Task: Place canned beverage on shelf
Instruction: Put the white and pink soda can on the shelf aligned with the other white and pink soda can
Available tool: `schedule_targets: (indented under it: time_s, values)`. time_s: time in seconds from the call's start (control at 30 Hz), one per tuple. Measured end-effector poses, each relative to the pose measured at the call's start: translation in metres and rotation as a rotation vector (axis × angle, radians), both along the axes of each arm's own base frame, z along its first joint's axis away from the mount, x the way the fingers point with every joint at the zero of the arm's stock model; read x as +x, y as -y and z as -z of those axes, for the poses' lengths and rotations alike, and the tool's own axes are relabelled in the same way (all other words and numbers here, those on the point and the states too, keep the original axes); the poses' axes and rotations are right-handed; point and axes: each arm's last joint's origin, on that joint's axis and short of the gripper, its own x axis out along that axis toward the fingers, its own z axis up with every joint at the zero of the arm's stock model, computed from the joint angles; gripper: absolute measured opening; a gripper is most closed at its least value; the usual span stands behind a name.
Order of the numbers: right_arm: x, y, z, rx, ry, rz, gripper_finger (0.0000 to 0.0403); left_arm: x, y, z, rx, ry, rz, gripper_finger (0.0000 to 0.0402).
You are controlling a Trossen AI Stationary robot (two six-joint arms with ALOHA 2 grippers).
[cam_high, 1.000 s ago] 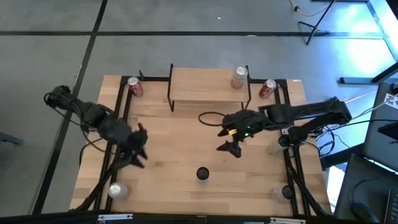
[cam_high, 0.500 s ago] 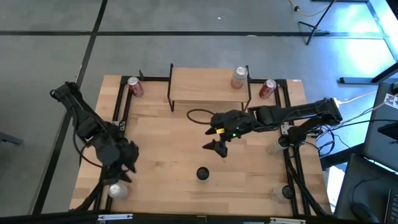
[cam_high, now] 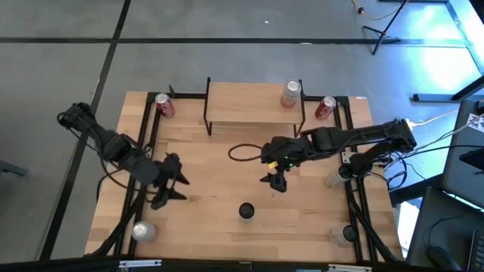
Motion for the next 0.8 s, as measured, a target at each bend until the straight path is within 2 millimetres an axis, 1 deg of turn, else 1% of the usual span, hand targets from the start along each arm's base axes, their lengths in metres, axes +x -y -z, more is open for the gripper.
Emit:
schedule_targets:
  time_s: [0.13, 0.23, 0.37, 0.47, 0.53, 0.63, 0.73, 0.8]
  values:
    - [-0.002, 0.002, 0.002, -0.016, -0.022, -0.011, 0.0321, 0.001, -0.010, 0.004, 0.001, -0.074, 0.029, 0.0306]
    - [-0.002, 0.002, 0.002, -0.026, -0.027, -0.005, 0.0321, 0.002, -0.012, 0.005, -0.037, -0.104, 0.028, 0.0327]
    - [-0.002, 0.003, 0.002, -0.038, -0.024, 0.003, 0.0321, 0.001, -0.011, 0.004, -0.154, -0.144, 0.005, 0.0331]
    - [-0.002, 0.004, 0.002, -0.061, -0.019, 0.021, 0.0321, 0.007, -0.009, 0.001, -0.198, -0.093, -0.040, 0.0329]
    - [-0.001, 0.004, 0.002, -0.073, -0.014, 0.042, 0.0321, 0.012, -0.005, -0.005, -0.286, -0.053, 0.000, 0.0328]
    - [-0.001, 0.005, 0.002, -0.090, -0.011, 0.087, 0.0321, 0.019, -0.001, -0.012, -0.365, 0.008, 0.028, 0.0328]
    - [-0.001, 0.005, 0.001, -0.080, -0.005, 0.097, 0.0321, 0.021, 0.000, -0.011, -0.386, -0.002, 0.055, 0.0328]
    - [-0.001, 0.005, 0.001, -0.073, -0.008, 0.103, 0.0321, 0.022, -0.001, -0.015, -0.450, -0.030, 0.086, 0.0328]
